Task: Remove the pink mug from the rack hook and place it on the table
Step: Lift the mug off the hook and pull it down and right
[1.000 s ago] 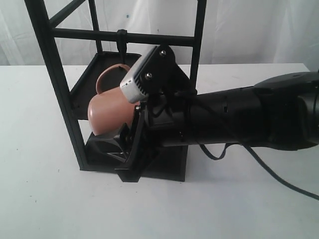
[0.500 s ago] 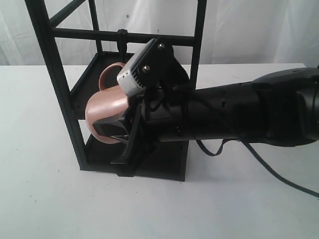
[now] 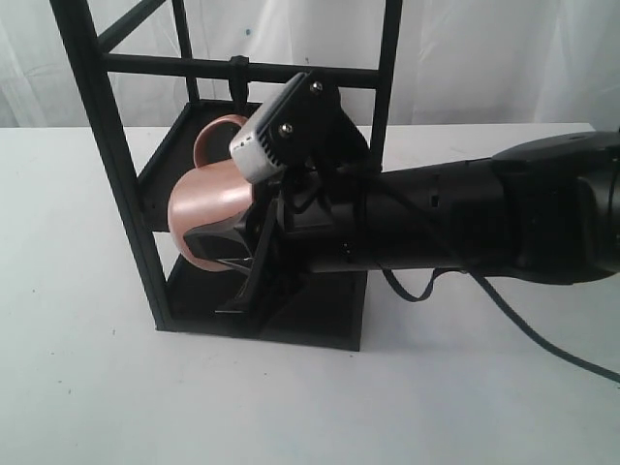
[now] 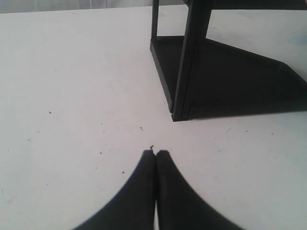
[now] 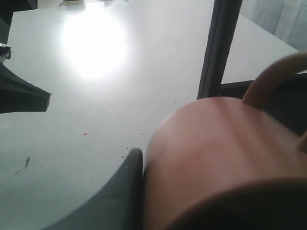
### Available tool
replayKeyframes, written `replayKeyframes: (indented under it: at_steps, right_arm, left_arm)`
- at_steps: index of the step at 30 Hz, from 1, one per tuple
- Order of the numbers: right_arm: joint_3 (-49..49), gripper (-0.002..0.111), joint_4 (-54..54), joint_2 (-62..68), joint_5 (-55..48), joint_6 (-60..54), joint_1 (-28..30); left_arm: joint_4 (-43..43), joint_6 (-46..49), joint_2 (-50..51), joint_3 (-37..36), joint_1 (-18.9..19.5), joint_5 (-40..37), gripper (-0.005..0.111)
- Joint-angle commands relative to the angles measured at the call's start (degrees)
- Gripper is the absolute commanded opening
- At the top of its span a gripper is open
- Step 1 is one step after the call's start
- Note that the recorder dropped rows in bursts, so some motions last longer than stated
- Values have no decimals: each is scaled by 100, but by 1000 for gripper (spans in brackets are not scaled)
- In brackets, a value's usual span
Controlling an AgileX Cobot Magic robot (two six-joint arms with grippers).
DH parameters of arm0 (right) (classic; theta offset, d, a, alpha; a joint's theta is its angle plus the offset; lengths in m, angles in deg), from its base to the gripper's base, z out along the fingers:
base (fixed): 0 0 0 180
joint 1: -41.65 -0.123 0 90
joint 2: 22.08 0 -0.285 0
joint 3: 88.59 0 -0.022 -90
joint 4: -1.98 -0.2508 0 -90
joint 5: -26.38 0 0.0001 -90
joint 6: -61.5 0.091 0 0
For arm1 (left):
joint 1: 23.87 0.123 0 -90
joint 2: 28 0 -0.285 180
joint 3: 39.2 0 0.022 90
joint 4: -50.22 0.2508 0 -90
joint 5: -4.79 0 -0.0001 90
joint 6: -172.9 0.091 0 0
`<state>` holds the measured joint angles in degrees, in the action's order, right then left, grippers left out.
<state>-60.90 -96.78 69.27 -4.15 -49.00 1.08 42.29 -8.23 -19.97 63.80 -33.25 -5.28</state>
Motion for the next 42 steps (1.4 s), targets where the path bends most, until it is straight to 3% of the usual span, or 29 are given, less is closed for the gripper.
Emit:
replayKeyframes:
  at_steps: [1,20,32,37,42]
  right_arm:
    - [-30,0,-78,-132,114,-57,-5]
    - [-30,0,581,-415,-612,445,-5]
    - [-30,0,3062,-415,-2437,2491,-5]
    - [-30,0,5240,-415,-3057,4385,-5]
    - [34,0,7375,-415,-2983,6200,-5]
  left_arm:
    - [-16,-9,-24,-21,25,15,0]
    - [-16,-9,-24,-21,25,15,0]
    - [-16,-9,-24,-21,25,15,0]
    - [-16,-9,-24,-21,25,15,0]
    - [-16,-9,-24,-21,25,15,0]
